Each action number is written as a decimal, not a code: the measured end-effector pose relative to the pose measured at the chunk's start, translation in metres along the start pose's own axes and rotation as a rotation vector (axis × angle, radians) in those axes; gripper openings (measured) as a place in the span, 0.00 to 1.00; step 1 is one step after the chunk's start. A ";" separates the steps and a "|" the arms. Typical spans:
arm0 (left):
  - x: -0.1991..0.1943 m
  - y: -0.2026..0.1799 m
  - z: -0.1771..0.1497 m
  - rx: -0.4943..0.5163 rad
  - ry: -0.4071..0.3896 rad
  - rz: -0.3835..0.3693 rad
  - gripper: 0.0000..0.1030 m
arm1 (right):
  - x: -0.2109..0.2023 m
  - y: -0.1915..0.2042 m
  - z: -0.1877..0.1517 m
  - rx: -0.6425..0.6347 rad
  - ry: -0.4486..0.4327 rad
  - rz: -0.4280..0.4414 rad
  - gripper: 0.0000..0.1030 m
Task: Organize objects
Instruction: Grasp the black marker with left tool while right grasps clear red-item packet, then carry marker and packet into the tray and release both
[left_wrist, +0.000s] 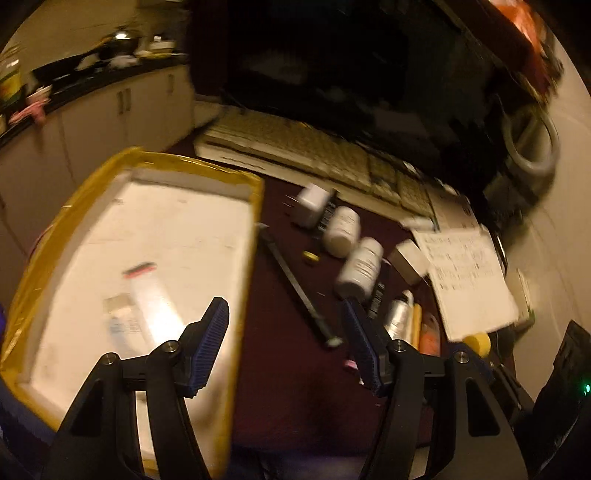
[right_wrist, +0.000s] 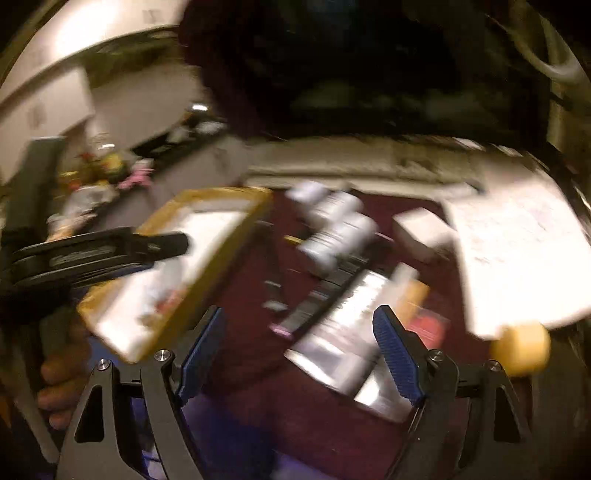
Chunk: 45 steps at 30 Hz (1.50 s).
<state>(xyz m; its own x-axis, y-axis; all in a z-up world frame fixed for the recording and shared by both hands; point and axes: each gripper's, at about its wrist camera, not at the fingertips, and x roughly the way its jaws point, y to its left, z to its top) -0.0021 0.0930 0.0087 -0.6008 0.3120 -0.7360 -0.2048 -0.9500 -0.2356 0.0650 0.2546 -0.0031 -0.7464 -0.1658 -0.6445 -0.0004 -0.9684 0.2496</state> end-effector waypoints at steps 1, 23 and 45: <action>0.006 -0.007 0.000 0.022 0.027 -0.015 0.60 | -0.002 -0.013 -0.002 0.040 0.006 -0.041 0.75; 0.072 -0.066 0.004 0.210 0.216 -0.037 0.57 | 0.015 -0.057 -0.008 0.179 0.160 -0.082 0.26; 0.093 -0.095 -0.002 0.336 0.241 0.022 0.14 | 0.018 -0.058 -0.007 0.130 0.143 -0.174 0.29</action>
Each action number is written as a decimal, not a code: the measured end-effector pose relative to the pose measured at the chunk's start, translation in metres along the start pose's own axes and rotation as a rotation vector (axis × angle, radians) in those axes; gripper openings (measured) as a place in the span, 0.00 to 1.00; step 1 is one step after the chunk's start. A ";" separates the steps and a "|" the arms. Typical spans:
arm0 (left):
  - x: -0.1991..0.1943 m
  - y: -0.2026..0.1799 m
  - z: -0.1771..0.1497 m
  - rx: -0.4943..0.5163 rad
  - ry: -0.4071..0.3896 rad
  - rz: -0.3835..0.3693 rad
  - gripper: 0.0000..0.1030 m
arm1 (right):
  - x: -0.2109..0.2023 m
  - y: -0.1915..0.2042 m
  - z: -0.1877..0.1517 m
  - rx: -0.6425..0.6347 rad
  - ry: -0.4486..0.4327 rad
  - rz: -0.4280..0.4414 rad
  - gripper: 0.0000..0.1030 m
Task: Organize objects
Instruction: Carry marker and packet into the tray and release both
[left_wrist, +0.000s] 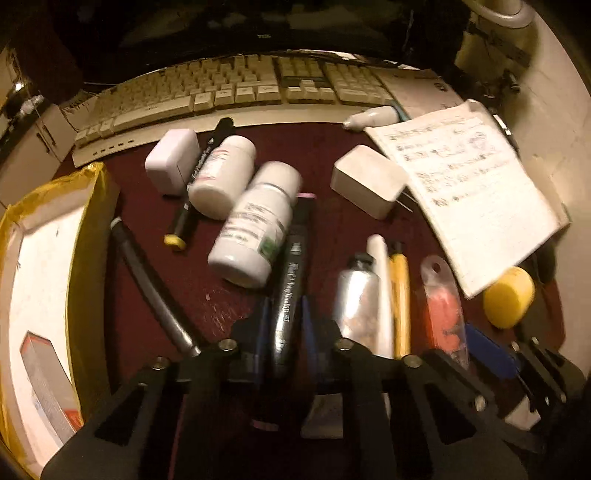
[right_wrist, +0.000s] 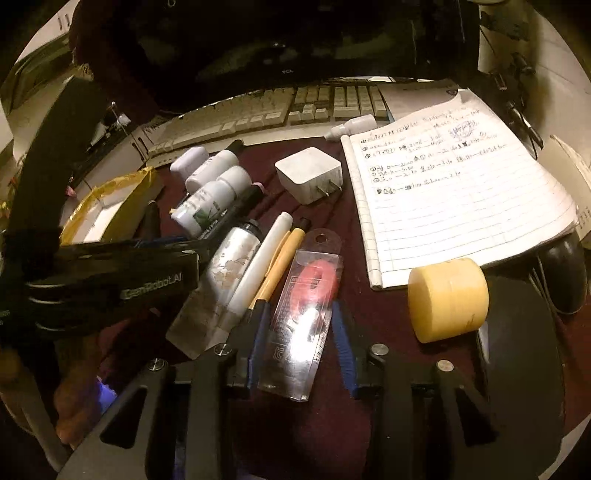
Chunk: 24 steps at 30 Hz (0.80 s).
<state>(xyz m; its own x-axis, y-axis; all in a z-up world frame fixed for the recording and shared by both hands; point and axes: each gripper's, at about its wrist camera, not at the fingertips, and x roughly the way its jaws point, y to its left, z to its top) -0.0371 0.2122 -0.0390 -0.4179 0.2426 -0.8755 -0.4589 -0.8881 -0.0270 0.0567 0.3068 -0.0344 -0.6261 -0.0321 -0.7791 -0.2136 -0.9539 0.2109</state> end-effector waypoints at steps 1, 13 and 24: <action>-0.004 0.001 -0.004 -0.006 -0.006 -0.011 0.13 | -0.002 -0.001 -0.001 0.002 -0.003 -0.002 0.28; -0.060 0.052 -0.033 -0.219 -0.124 -0.239 0.12 | -0.027 0.003 0.003 0.062 -0.124 0.037 0.25; -0.121 0.180 -0.081 -0.558 -0.231 -0.086 0.12 | -0.013 0.093 0.025 -0.081 -0.028 0.474 0.25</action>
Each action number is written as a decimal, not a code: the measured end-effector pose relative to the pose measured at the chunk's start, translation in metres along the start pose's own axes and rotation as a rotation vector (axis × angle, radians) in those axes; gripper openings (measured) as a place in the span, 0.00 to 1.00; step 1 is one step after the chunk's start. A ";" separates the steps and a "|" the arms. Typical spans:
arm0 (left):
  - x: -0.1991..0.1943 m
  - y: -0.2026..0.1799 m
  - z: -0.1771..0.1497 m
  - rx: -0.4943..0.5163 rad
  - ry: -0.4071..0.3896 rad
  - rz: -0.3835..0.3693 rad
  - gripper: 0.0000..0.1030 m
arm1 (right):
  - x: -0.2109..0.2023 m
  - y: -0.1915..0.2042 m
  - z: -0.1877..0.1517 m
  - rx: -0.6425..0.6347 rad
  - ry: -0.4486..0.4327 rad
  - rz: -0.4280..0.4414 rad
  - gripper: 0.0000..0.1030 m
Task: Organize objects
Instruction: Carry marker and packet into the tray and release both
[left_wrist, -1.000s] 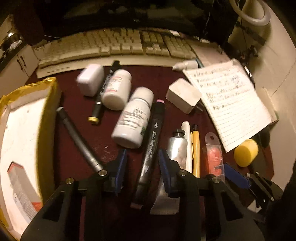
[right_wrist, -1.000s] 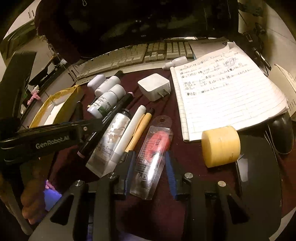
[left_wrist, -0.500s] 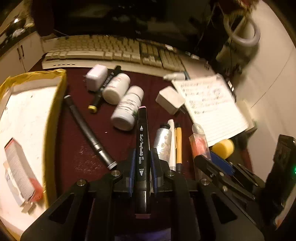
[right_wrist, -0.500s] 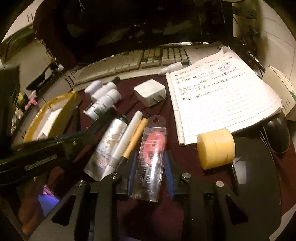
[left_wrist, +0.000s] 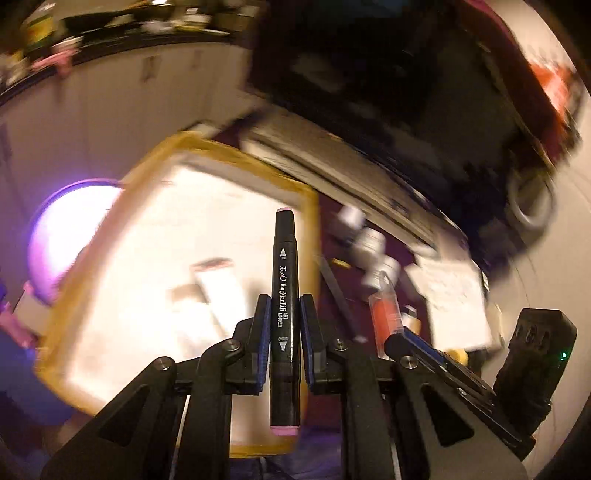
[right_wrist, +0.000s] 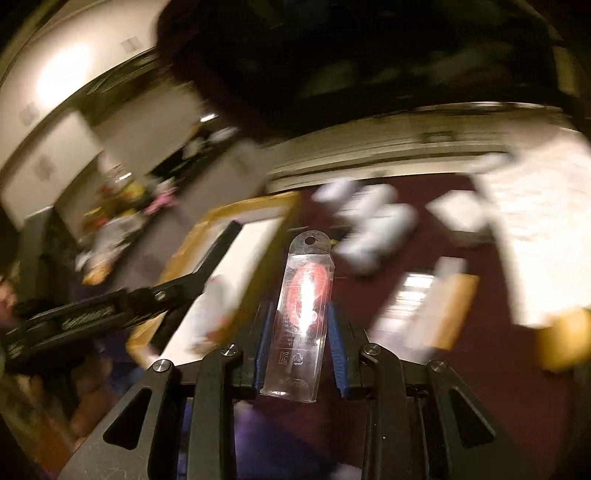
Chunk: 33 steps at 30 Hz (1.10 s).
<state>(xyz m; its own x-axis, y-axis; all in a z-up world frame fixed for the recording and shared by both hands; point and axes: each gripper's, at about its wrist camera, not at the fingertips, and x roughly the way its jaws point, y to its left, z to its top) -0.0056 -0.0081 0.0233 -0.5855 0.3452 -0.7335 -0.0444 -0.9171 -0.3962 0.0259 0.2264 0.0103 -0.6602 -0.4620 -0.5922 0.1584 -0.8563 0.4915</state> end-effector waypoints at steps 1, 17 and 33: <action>-0.001 0.010 0.002 -0.017 -0.005 0.027 0.12 | 0.012 0.009 0.004 -0.020 0.015 0.021 0.25; 0.036 0.057 -0.005 -0.079 0.062 0.227 0.12 | 0.134 0.068 0.029 -0.183 0.169 -0.070 0.26; -0.001 0.026 -0.012 0.010 -0.118 0.264 0.57 | 0.088 0.062 0.031 -0.149 0.080 0.027 0.49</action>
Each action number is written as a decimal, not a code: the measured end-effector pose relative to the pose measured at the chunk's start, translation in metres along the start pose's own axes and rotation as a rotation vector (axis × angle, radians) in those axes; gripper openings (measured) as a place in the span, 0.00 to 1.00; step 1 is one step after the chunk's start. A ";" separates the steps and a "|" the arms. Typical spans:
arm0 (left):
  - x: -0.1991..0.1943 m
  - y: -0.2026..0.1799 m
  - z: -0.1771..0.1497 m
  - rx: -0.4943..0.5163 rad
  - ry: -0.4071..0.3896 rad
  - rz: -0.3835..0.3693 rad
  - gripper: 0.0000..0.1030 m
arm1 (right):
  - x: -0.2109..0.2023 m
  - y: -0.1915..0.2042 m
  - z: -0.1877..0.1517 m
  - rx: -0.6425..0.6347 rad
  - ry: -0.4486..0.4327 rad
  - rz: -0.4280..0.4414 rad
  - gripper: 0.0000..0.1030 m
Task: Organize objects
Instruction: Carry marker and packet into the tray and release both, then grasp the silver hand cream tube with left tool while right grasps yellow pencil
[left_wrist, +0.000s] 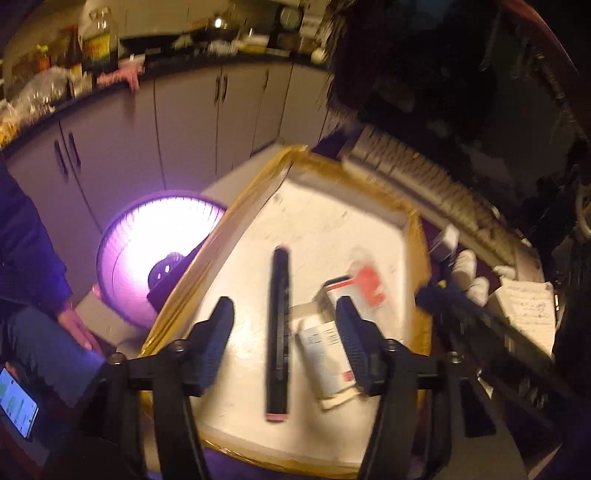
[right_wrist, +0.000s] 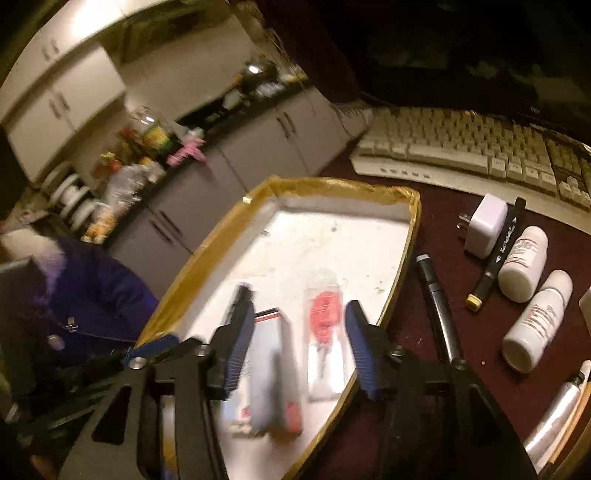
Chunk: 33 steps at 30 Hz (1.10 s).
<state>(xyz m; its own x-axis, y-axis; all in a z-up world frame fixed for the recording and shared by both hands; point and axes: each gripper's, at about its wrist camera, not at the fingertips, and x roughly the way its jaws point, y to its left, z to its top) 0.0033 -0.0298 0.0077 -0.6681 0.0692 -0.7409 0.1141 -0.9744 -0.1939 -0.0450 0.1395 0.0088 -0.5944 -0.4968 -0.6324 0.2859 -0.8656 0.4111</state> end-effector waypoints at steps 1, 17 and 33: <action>-0.005 -0.006 -0.001 0.016 -0.017 -0.016 0.58 | -0.009 -0.001 -0.005 0.004 -0.010 0.006 0.49; 0.003 -0.134 -0.037 0.300 0.109 -0.276 0.60 | -0.119 -0.125 -0.083 0.294 -0.056 -0.261 0.42; 0.013 -0.160 -0.045 0.357 0.154 -0.288 0.60 | -0.097 -0.122 -0.073 0.160 0.024 -0.591 0.05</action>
<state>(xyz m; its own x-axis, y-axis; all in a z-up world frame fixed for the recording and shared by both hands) 0.0092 0.1367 0.0006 -0.5158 0.3513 -0.7813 -0.3367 -0.9218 -0.1922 0.0331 0.2887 -0.0279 -0.6002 0.0616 -0.7975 -0.2044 -0.9758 0.0784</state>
